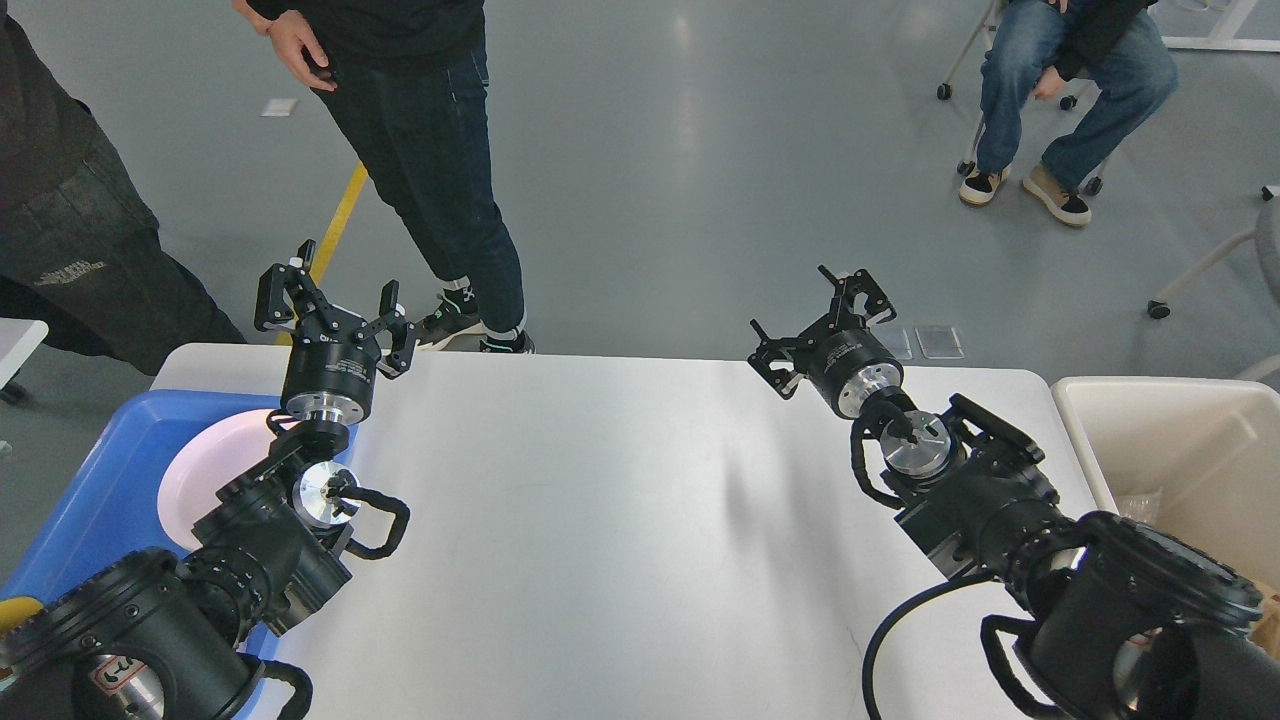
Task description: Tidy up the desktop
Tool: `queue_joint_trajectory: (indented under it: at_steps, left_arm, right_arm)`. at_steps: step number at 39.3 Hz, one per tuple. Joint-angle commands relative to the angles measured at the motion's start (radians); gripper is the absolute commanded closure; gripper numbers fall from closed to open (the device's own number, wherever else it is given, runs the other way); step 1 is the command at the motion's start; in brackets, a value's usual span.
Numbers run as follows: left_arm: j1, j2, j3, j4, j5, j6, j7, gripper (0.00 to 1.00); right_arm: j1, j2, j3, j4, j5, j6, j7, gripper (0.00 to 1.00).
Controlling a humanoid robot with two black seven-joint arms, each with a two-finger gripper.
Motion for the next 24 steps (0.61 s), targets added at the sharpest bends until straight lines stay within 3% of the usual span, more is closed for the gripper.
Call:
queue_joint_trajectory:
  at_steps: [1, 24]
  left_arm:
    - [0.000, 0.000, 0.000, 0.000, 0.000, 0.000, 0.000, 0.03]
    - [0.000, 0.000, 0.000, 0.000, 0.000, 0.000, 0.000, 0.03]
  right_arm:
    - [-0.014, 0.001, -0.005, 0.004, -0.002, 0.006, 0.001, 0.00]
    - [-0.015, 0.001, -0.007, 0.004, -0.002, 0.007, 0.001, 0.00]
